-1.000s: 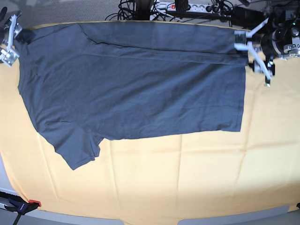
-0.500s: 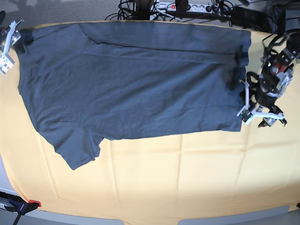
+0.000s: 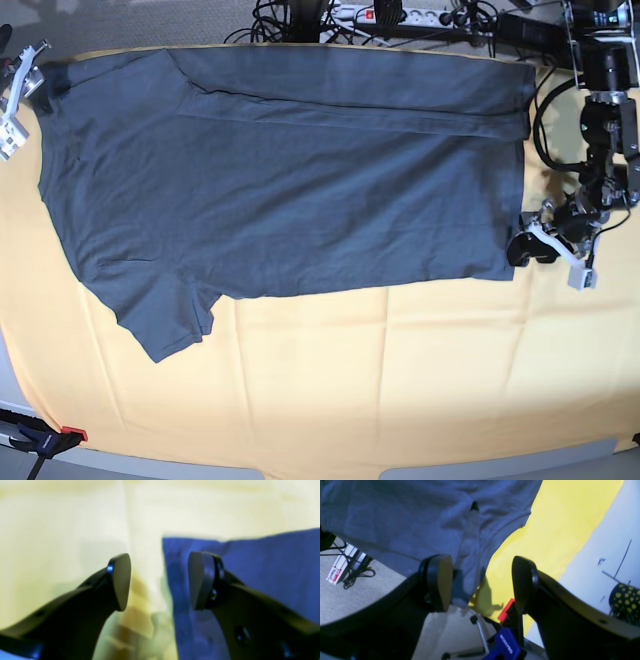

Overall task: Fold the T-shirt properly
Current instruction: 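Move both grippers to the opposite shirt edge and grasp it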

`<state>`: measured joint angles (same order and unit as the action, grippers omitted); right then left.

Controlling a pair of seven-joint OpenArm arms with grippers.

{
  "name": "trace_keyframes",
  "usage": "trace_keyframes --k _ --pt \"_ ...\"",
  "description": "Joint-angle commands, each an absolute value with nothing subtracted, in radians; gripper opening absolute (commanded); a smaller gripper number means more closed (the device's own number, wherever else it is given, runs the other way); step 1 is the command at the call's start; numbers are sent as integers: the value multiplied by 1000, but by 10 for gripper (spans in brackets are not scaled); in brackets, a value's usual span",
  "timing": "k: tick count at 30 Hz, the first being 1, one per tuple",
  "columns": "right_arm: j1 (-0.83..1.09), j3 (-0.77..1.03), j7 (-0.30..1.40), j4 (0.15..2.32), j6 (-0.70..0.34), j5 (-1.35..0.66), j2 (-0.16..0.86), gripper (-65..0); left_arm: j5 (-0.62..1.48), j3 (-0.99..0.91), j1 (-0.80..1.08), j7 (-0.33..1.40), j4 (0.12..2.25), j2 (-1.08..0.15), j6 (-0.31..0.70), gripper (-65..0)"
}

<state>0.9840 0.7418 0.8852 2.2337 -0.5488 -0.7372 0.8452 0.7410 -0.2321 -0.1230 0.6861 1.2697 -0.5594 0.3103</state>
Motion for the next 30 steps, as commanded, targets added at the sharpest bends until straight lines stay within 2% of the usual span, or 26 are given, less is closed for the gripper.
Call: trace_keyframes --k 1,6,12,17,18,20,23,24,26,30 --pt "986 755 860 2243 -542 -737 859 -258 747 -239 -154 699 1245 -572 313 -277" --pt "986 755 857 2243 -542 -737 859 -258 795 -236 -201 706 1119 -536 395 -277" --pt "981 755 841 2243 -523 -737 859 -258 948 -225 -224 871 1108 -492 496 -277" --pt "981 755 817 2243 -523 -737 859 -258 977 -178 -249 884 1108 -493 509 -289" --pt "981 755 805 2243 -523 -737 859 -258 977 -178 -259 883 1108 -495 509 -303" --pt "980 755 783 2243 -522 -736 859 -259 958 -178 -280 860 1108 -502 499 -389" --pt "980 755 739 2243 -522 -736 859 -258 886 -178 -309 784 1108 -518 432 -624" --pt "980 755 728 2243 -520 -736 859 -258 861 -180 -318 762 1108 -520 397 -650" --pt "959 752 704 2243 -511 -736 852 -258 817 -180 -331 725 1108 -521 336 -650" --pt "809 742 633 2243 -482 -736 785 -258 810 -179 -345 703 1108 -517 324 -650"
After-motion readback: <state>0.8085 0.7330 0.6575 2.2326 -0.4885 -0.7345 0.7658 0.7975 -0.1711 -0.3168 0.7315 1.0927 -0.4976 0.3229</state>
